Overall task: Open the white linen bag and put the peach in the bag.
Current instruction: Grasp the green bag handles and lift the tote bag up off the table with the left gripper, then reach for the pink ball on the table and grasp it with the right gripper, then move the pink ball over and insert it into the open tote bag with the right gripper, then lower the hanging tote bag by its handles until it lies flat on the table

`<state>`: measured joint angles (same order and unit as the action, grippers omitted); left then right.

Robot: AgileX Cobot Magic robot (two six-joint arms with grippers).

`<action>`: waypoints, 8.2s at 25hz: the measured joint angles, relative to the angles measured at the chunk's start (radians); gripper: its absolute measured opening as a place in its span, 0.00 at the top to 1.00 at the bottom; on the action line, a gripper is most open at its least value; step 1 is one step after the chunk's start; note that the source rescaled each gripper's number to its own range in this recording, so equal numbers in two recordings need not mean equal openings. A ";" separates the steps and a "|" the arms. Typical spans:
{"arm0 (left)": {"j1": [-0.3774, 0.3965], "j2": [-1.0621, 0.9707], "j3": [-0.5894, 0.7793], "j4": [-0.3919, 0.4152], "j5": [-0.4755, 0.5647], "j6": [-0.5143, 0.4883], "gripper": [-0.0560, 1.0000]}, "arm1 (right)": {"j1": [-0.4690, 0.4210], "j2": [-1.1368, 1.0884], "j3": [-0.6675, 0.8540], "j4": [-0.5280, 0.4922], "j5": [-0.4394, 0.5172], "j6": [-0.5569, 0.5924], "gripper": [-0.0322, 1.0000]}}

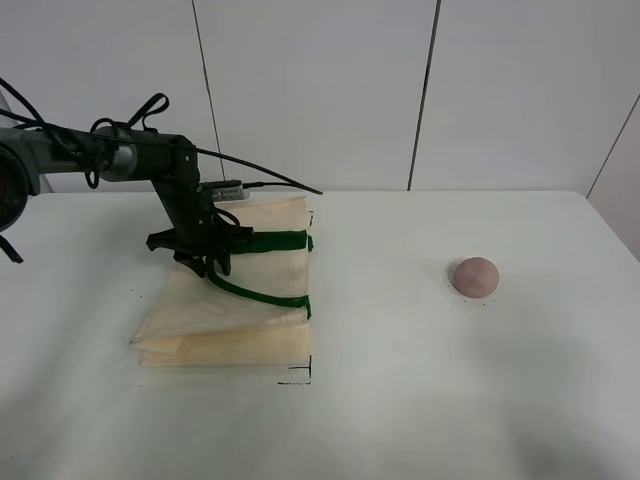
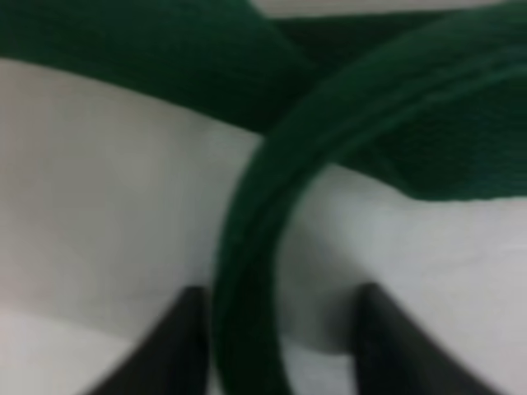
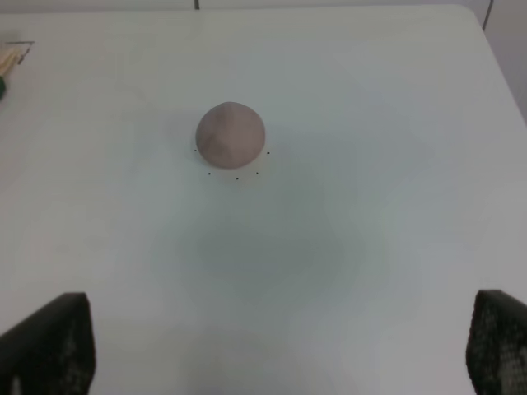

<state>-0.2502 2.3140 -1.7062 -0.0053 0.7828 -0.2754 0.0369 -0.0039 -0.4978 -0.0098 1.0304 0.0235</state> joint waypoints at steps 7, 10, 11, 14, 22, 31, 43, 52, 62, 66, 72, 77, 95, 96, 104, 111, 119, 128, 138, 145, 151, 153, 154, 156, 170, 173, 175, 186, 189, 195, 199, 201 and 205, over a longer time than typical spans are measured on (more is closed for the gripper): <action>0.000 -0.005 -0.026 0.005 0.044 -0.017 0.95 | 0.000 0.000 0.000 0.000 0.000 0.000 0.00; 0.000 -0.026 -0.090 0.014 0.147 -0.019 0.95 | 0.000 0.000 0.000 0.000 0.000 0.000 0.00; 0.000 -0.045 -0.115 0.016 0.181 -0.019 0.95 | 0.000 0.000 0.000 0.000 0.000 0.000 0.00; -0.001 -0.121 -0.210 0.015 0.272 0.002 0.95 | 0.000 0.000 0.000 0.000 0.000 0.000 0.00; -0.043 -0.338 -0.347 0.005 0.388 0.084 0.95 | 0.000 0.000 0.000 0.000 0.000 0.000 0.00; -0.121 -0.465 -0.353 0.005 0.389 0.148 0.95 | 0.000 0.000 0.000 0.000 0.000 0.000 0.00; -0.123 -0.466 -0.353 0.051 0.389 0.153 0.95 | 0.000 0.677 -0.180 0.010 -0.094 -0.035 0.00; -0.123 -0.466 -0.353 0.054 0.387 0.154 0.95 | 0.000 1.515 -0.640 0.010 -0.162 -0.065 0.00; -0.123 -0.465 -0.353 0.054 0.387 0.154 0.95 | 0.000 2.024 -0.966 0.037 -0.163 -0.081 0.00; -0.123 -0.465 -0.353 0.054 0.387 0.154 0.95 | 0.000 2.104 -0.967 0.052 -0.172 -0.112 0.00; -0.123 -0.465 -0.353 0.054 0.387 0.154 0.95 | 0.000 2.141 -0.967 0.072 -0.258 -0.138 0.00; -0.123 -0.465 -0.353 0.054 0.387 0.154 0.95 | 0.000 2.157 -0.967 0.140 -0.289 -0.234 0.00; -0.123 -0.465 -0.360 0.057 0.387 0.159 0.95 | 0.000 2.135 -1.011 0.203 -0.199 -0.261 0.97; -0.122 -0.465 -0.368 0.057 0.387 0.160 0.95 | 0.000 2.124 -1.032 0.222 -0.170 -0.276 0.97; -0.120 -0.465 -0.424 0.058 0.388 0.161 0.95 | 0.050 1.995 -1.283 0.531 0.034 -0.438 0.97; -0.120 -0.465 -0.424 0.058 0.388 0.160 0.95 | 0.300 2.013 -1.343 0.619 -0.063 -0.484 0.97; -0.120 -0.465 -0.424 0.058 0.388 0.160 0.95 | 0.484 2.165 -1.343 0.626 -0.182 -0.556 0.97; -0.120 -0.465 -0.424 0.058 0.389 0.160 0.95 | 0.492 2.259 -1.343 0.709 -0.318 -0.604 0.97; -0.120 -0.465 -0.424 0.057 0.389 0.160 0.95 | 0.492 2.315 -1.343 0.890 -0.373 -0.728 0.94; -0.120 -0.465 -0.424 0.057 0.389 0.160 0.95 | 0.492 2.318 -1.343 0.895 -0.386 -0.730 0.09; -0.120 -0.465 -0.424 0.057 0.389 0.160 0.95 | 0.477 2.298 -1.343 0.794 -0.277 -0.589 0.00; -0.120 -0.465 -0.424 0.057 0.389 0.160 0.95 | 0.466 2.268 -1.350 0.663 -0.194 -0.485 0.00; -0.120 -0.465 -0.424 0.057 0.389 0.160 0.95 | 0.459 2.250 -1.364 0.596 -0.147 -0.419 0.00; -0.120 -0.465 -0.424 0.057 0.389 0.160 0.95 | 0.449 2.224 -1.408 0.420 -0.064 -0.287 0.00; -0.120 -0.465 -0.424 0.056 0.389 0.159 0.95 | 0.188 2.209 -1.515 0.081 0.148 -0.057 0.00; -0.120 -0.465 -0.424 0.056 0.389 0.159 0.95 | 0.082 2.209 -1.515 0.071 0.167 -0.057 0.00; -0.120 -0.465 -0.424 0.056 0.389 0.159 0.95 | 0.029 2.209 -1.515 0.067 0.179 -0.057 0.00; -0.120 -0.465 -0.424 0.056 0.389 0.158 0.95 | 0.020 2.105 -1.473 0.085 0.181 -0.054 0.00; -0.120 -0.465 -0.424 0.056 0.389 0.158 0.95 | 0.020 2.005 -1.368 0.079 0.180 -0.053 0.00; -0.120 -0.465 -0.424 0.056 0.389 0.158 0.95 | 0.020 1.686 -1.001 0.079 0.179 -0.052 0.00; -0.120 -0.465 -0.424 0.056 0.389 0.158 0.95 | 0.020 1.425 -0.713 0.079 0.180 -0.052 0.00; -0.120 -0.465 -0.424 0.056 0.389 0.158 0.95 | 0.020 1.294 -0.572 0.078 0.181 -0.052 0.00; -0.120 -0.465 -0.424 0.056 0.389 0.158 0.95 | 0.020 1.025 -0.335 0.066 0.182 -0.052 0.00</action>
<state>-0.3700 1.8485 -2.1300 0.0508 1.1719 -0.1176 0.0571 1.0213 -0.8332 0.0559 1.2124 -0.0285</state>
